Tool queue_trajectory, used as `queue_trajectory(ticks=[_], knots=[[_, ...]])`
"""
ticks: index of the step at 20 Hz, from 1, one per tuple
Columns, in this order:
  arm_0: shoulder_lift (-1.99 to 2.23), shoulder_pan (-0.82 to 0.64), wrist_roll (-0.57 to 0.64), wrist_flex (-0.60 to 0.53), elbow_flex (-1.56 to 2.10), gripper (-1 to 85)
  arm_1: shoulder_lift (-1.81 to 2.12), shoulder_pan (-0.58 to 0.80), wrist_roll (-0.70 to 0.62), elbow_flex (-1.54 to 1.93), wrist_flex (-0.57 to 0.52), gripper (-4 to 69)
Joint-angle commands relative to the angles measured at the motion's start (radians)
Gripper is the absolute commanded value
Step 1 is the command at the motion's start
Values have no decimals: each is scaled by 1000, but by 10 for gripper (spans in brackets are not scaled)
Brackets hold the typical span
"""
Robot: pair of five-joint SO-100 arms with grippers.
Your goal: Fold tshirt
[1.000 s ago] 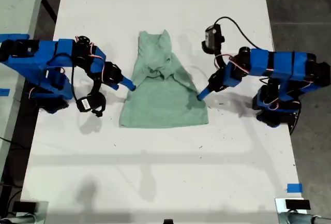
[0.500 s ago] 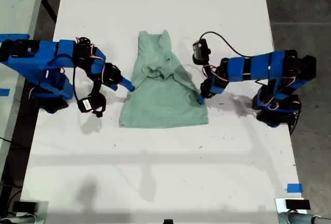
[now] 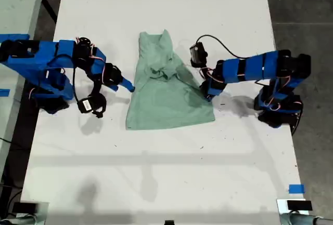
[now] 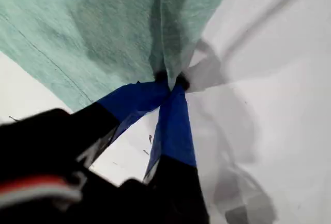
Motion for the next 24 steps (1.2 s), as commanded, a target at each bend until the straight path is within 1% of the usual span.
queue_trajectory(ticks=[1,6,9,12,15,19,20,21,22,23,24], knots=[[61,15,-11,-12,-6,242,11,-23,-11,-86,74,-9],[66,34,-26,-11,-3,242,89,-86,15,-351,397,-8],[67,35,-26,-11,0,242,-17,-150,58,-588,499,-8],[78,35,-26,-9,0,242,-210,-189,104,-808,526,-8],[81,37,-32,-9,3,242,-431,-206,167,-1031,523,-8],[83,38,-34,-8,5,244,-669,-202,258,-1204,459,-9],[83,37,-34,-6,5,244,-704,-195,281,-1224,454,21],[83,37,-34,-5,5,244,-727,-186,285,-1233,454,137],[83,37,-34,-3,5,247,-733,-176,287,-1243,491,191],[83,37,-34,0,5,247,-726,-172,295,-1270,560,225],[83,37,-34,0,5,248,-695,-170,258,-1292,600,353]])
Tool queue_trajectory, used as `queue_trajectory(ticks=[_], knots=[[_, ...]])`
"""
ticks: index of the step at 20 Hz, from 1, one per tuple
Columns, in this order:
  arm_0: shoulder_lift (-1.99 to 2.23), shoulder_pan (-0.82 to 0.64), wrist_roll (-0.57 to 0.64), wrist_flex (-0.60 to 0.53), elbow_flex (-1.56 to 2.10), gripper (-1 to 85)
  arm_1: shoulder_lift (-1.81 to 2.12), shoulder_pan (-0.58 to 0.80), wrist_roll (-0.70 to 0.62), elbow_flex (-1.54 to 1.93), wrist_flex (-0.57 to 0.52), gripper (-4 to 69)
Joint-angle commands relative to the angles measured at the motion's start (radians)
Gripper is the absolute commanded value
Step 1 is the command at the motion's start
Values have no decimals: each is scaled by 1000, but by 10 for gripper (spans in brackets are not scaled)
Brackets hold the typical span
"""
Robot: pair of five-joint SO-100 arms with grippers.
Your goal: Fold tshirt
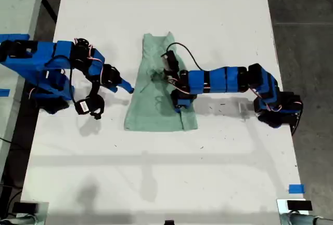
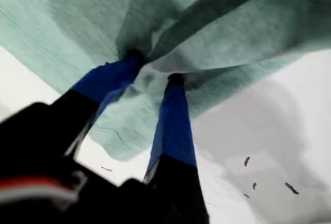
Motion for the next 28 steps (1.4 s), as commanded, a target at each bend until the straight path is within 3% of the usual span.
queue_trajectory(ticks=[1,3,13,19,28], knots=[[52,9,-9,0,-8,250,104,17,-34,-104,121,355],[52,8,-9,3,-8,251,244,21,-57,-92,167,335],[91,48,-66,83,-20,263,718,81,-110,227,178,275],[-41,32,-54,-97,91,262,729,81,-106,264,169,262],[-337,-6,29,-225,23,265,729,75,-97,295,161,262]])
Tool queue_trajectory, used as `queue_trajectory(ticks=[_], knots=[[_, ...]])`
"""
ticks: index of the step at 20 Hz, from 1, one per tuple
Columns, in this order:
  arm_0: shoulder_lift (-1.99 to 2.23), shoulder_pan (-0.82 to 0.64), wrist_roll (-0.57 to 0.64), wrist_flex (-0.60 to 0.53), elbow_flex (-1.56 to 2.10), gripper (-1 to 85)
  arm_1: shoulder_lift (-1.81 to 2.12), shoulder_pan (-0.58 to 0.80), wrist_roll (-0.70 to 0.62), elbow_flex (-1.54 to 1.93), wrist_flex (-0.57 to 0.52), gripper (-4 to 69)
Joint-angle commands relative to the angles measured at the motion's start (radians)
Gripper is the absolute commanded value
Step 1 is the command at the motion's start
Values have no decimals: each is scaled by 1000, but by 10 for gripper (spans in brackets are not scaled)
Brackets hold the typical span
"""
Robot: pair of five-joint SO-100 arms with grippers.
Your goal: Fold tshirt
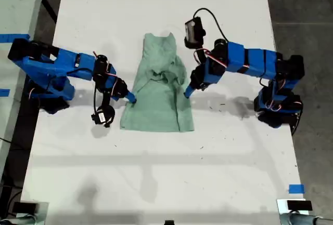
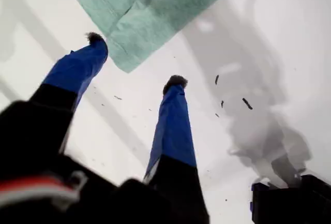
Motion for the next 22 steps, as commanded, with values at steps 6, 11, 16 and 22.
queue_trajectory(ticks=[6,11,16,22], knots=[[-15,-8,11,-41,-86,1,83,2,11,17,-26,262],[29,-8,12,-28,-80,1,83,5,8,20,-32,262],[272,-48,9,179,-89,1,84,-5,8,20,-35,260],[453,-95,28,325,-100,1,84,-14,9,20,-52,258]])
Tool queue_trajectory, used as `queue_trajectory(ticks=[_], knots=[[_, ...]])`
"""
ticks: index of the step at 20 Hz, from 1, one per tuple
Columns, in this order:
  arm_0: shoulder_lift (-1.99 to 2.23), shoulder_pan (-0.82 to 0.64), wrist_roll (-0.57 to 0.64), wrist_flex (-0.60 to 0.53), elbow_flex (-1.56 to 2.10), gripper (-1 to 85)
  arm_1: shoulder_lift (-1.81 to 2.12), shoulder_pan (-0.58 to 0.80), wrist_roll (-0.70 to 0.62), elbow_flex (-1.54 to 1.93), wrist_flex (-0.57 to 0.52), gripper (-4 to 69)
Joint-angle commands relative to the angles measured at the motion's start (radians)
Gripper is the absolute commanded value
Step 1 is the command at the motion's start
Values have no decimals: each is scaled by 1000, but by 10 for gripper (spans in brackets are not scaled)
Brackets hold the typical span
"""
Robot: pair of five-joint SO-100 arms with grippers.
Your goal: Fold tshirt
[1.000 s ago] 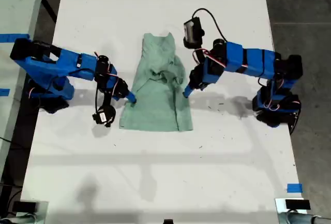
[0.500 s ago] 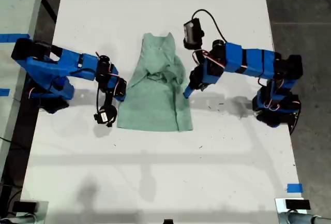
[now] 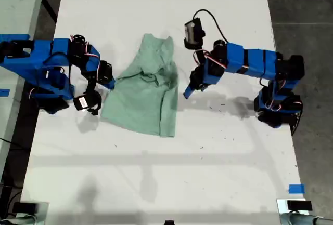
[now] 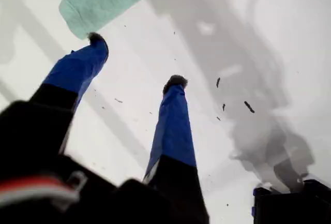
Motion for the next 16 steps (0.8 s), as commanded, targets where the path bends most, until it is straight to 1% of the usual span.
queue_trajectory(ticks=[1,2,3,5,6,7,8,9,12,15,16], knots=[[44,-26,17,34,-69,16,84,-17,6,-5,-25,258],[44,-23,17,38,-75,154,84,-18,6,-5,-25,258],[55,-20,15,46,-83,238,84,-20,8,-5,-25,258],[112,-23,6,51,-80,173,87,-25,11,-5,-23,258],[138,-28,3,46,-67,158,87,-26,12,-5,-23,258],[144,-28,3,35,-48,189,89,-28,14,-5,-23,258],[135,-21,-2,18,-18,244,89,-29,15,-5,-23,258],[115,-6,-9,2,14,267,89,-31,17,-5,-23,258],[40,15,-18,-77,137,306,89,-34,20,-3,-23,258],[-15,-17,5,-186,259,316,89,-32,17,-3,-28,258],[-28,-41,12,-206,295,318,89,-32,17,-3,-28,258]])
